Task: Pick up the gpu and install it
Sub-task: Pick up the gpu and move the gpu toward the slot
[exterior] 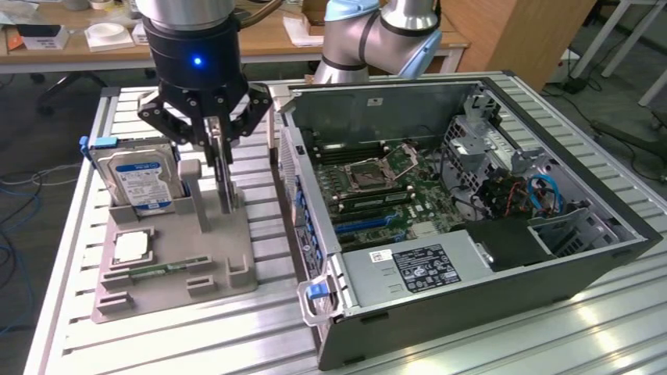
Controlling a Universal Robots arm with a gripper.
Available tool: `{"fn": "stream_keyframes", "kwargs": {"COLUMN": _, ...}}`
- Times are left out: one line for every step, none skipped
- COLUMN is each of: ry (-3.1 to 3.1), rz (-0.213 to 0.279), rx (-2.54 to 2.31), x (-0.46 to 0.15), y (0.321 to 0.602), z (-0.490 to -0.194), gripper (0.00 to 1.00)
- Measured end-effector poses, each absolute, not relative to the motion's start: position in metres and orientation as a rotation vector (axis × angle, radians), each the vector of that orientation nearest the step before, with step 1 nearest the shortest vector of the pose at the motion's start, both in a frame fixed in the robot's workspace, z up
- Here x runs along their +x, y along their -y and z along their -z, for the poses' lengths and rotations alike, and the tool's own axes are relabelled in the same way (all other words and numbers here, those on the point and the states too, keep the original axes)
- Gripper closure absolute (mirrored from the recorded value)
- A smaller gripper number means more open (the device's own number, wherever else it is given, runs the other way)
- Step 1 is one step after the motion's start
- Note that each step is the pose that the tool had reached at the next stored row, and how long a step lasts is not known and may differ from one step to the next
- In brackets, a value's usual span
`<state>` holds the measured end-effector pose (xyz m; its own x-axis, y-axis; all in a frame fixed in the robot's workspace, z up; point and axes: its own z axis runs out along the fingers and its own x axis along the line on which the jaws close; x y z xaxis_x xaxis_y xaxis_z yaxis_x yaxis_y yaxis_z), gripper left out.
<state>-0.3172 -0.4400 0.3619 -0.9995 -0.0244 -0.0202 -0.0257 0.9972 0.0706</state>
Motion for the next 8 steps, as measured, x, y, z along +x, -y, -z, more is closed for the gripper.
{"fn": "stream_keyframes", "kwargs": {"ry": -3.120, "rz": -0.111, "rx": -0.040, "x": -0.3172, "y": 0.4400, "z": -0.3622, "gripper": 0.74}}
{"fn": "stream_keyframes", "kwargs": {"ry": -3.120, "rz": -0.111, "rx": -0.040, "x": -0.3172, "y": 0.4400, "z": -0.3625, "gripper": 0.74}}
{"fn": "stream_keyframes", "kwargs": {"ry": -3.120, "rz": -0.111, "rx": -0.041, "x": -0.3172, "y": 0.4400, "z": -0.3629, "gripper": 0.74}}
{"fn": "stream_keyframes", "kwargs": {"ry": -3.120, "rz": -0.111, "rx": -0.041, "x": -0.3173, "y": 0.4400, "z": -0.3633, "gripper": 0.74}}
{"fn": "stream_keyframes", "kwargs": {"ry": -3.120, "rz": -0.111, "rx": -0.041, "x": -0.3173, "y": 0.4400, "z": -0.3637, "gripper": 0.74}}
{"fn": "stream_keyframes", "kwargs": {"ry": -3.120, "rz": -0.111, "rx": -0.042, "x": -0.3172, "y": 0.4400, "z": -0.3642, "gripper": 0.74}}
{"fn": "stream_keyframes", "kwargs": {"ry": -3.120, "rz": -0.111, "rx": -0.042, "x": -0.3172, "y": 0.4400, "z": -0.3647, "gripper": 0.74}}
{"fn": "stream_keyframes", "kwargs": {"ry": -3.120, "rz": -0.111, "rx": -0.042, "x": -0.3173, "y": 0.4400, "z": -0.3652, "gripper": 0.74}}
